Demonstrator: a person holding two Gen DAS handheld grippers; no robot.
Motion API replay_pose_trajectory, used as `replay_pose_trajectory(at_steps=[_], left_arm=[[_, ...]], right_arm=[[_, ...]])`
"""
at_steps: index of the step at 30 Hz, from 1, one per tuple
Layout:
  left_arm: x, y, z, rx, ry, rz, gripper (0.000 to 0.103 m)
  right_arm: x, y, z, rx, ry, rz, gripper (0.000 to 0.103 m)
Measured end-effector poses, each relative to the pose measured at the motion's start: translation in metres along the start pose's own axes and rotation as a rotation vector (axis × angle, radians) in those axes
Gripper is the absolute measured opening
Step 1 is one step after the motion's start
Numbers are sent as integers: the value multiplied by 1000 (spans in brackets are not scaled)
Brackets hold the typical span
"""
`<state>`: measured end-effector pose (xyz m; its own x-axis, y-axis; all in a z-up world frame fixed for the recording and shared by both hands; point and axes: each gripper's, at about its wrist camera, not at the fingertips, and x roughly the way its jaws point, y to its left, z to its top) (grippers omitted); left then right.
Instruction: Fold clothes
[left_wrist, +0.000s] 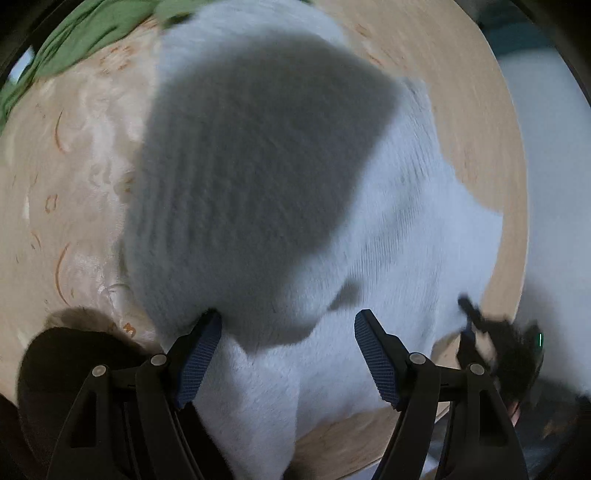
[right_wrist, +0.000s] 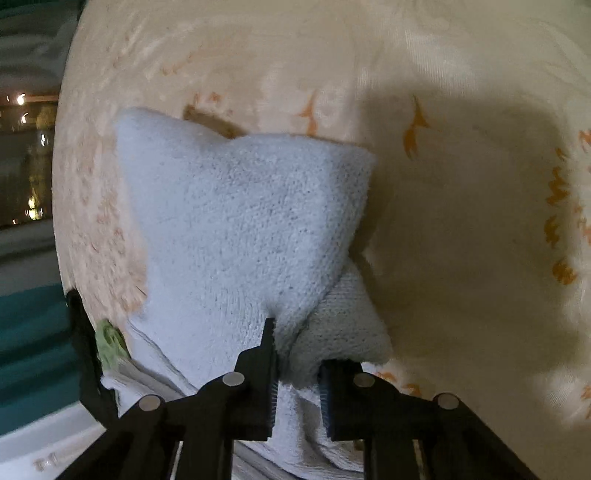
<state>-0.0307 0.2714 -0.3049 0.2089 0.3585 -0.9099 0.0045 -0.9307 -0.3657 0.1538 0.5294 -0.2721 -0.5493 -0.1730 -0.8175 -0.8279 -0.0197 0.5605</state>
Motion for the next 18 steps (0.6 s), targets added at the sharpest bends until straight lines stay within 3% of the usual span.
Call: replay_pose_trajectory(at_steps=[1, 3, 6, 8, 11, 15, 18], left_arm=[[2, 9, 3, -56, 4, -31, 76], [6, 26, 10, -169, 12, -93, 76], [9, 47, 17, -267, 48, -169, 76], [5, 56, 20, -295, 69, -226, 76], [-28, 64, 24, -262, 9, -262, 76], [-80, 67, 24, -185, -110, -253, 76], [-92, 52, 29, -100, -108, -292, 78]], right_arm=[[-8, 11, -6, -64, -29, 5, 13], [-29, 50, -30, -332, -93, -10, 12], [-54, 113, -98, -761, -149, -43, 11], [-55, 138, -149, -951, -102, 5, 11], [-29, 151, -217, -1214, 0, -13, 11], [20, 132, -242, -1244, 167, -74, 12], [31, 124, -246, -1259, 206, -96, 12]])
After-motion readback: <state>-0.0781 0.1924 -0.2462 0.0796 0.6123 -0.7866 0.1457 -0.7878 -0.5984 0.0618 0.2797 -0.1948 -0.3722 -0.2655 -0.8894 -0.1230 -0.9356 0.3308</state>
